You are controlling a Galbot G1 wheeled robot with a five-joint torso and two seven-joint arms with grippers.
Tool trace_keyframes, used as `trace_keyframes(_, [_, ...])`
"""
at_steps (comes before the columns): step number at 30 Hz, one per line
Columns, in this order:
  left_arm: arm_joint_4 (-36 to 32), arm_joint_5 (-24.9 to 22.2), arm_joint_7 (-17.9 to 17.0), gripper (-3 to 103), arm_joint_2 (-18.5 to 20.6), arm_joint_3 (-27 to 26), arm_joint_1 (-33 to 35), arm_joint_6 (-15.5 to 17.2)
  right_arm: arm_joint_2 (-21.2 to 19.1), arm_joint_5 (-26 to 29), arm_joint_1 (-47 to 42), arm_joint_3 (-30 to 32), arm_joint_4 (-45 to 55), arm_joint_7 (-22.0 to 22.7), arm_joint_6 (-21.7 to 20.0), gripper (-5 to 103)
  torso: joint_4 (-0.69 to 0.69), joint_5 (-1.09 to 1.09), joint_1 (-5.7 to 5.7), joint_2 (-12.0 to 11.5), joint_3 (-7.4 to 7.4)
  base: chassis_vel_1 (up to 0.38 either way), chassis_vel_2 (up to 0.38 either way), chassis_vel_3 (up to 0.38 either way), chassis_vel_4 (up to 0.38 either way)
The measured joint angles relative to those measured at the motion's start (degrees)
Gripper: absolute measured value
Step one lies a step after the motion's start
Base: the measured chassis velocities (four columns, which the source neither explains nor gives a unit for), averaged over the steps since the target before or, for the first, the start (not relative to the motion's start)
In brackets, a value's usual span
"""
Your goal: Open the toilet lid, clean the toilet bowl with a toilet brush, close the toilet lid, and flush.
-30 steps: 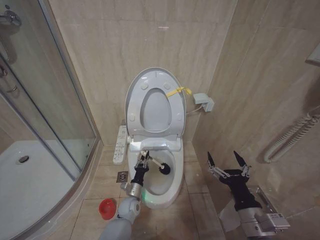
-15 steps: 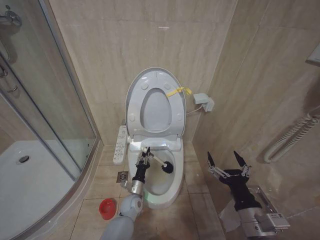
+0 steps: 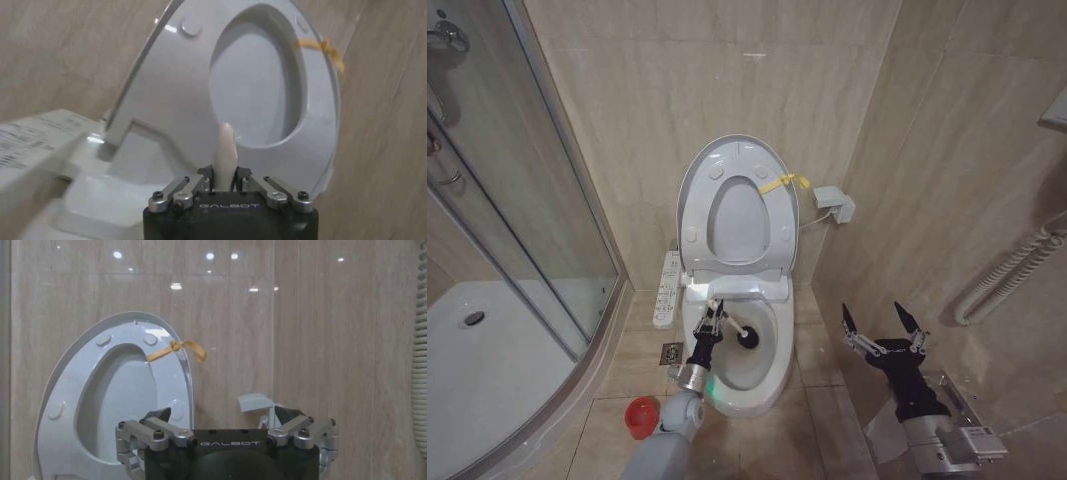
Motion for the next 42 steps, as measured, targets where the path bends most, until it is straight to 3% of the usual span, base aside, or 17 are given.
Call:
trace_keyframes(4, [-2.63, -10.09, 2.64, 22, -0.90, 1.27, 0.70, 1.95, 0.00, 0.00, 0.00, 0.00, 0.00, 0.00, 0.00, 100, 0.03, 0.03, 0.00, 0.00, 0.00, 0.000, 0.000, 0.000, 0.000])
trace_keyframes(7, [-2.64, -10.76, 3.05, 22, -1.25, 1.26, 0.82, 2.13, 0.00, 0.00, 0.00, 0.00, 0.00, 0.00, 0.00, 100, 0.03, 0.02, 0.00, 0.00, 0.00, 0.000, 0.000, 0.000, 0.000])
trace_keyframes(13, [0.23, -4.90, 2.70, 22, -0.92, 0.17, 0.74, 0.92, 0.00, 0.00, 0.00, 0.00, 0.00, 0.00, 0.00, 100, 0.00, 0.00, 0.00, 0.00, 0.00, 0.000, 0.000, 0.000, 0.000])
trace_keyframes(15, [3.77, 5.08, 1.55, 22, -0.68, -1.47, 0.13, -2.14, 0.00, 0.00, 0.00, 0.00, 0.00, 0.00, 0.00, 100, 0.00, -0.01, 0.00, 0.00, 0.00, 0.000, 0.000, 0.000, 0.000])
trace_keyframes(17, [4.86, 9.06, 0.89, 22, -0.63, -2.03, -0.18, -3.34, 0.00, 0.00, 0.00, 0.00, 0.00, 0.00, 0.00, 100, 0.00, 0.00, 0.00, 0.00, 0.00, 0.000, 0.000, 0.000, 0.000])
trace_keyframes(22, [3.56, 6.34, 1.14, 22, -0.97, -1.32, -0.14, -3.05, 0.00, 0.00, 0.00, 0.00, 0.00, 0.00, 0.00, 100, 0.00, 0.00, 0.00, 0.00, 0.00, 0.000, 0.000, 0.000, 0.000])
trace_keyframes(25, [0.13, -2.89, 2.12, 22, -1.29, 0.25, 0.24, -0.49, 0.00, 0.00, 0.00, 0.00, 0.00, 0.00, 0.00, 100, 0.00, 0.00, 0.00, 0.00, 0.00, 0.000, 0.000, 0.000, 0.000])
trace_keyframes(28, [-0.76, -5.46, 2.14, 22, -1.42, 0.50, 0.33, 0.47, 0.00, 0.00, 0.00, 0.00, 0.00, 0.00, 0.00, 100, 0.02, 0.02, 0.00, 0.00, 0.00, 0.000, 0.000, 0.000, 0.000])
trace_keyframes(35, [2.56, 1.46, 2.16, 22, -1.12, -0.98, 0.31, -1.19, 0.00, 0.00, 0.00, 0.00, 0.00, 0.00, 0.00, 100, 0.01, 0.00, 0.00, 0.00, 0.00, 0.000, 0.000, 0.000, 0.000])
trace_keyframes(38, [4.27, 8.84, 1.39, 22, -1.17, -2.04, 0.33, -3.88, 0.00, 0.00, 0.00, 0.00, 0.00, 0.00, 0.00, 100, 0.01, 0.00, 0.00, 0.00, 0.00, 0.000, 0.000, 0.000, 0.000])
trace_keyframes(42, [3.35, 8.97, 1.18, 22, -1.35, -1.67, 0.83, -4.17, 0.00, 0.00, 0.00, 0.00, 0.00, 0.00, 0.00, 100, 0.01, 0.00, 0.00, 0.00, 0.00, 0.000, 0.000, 0.000, 0.000])
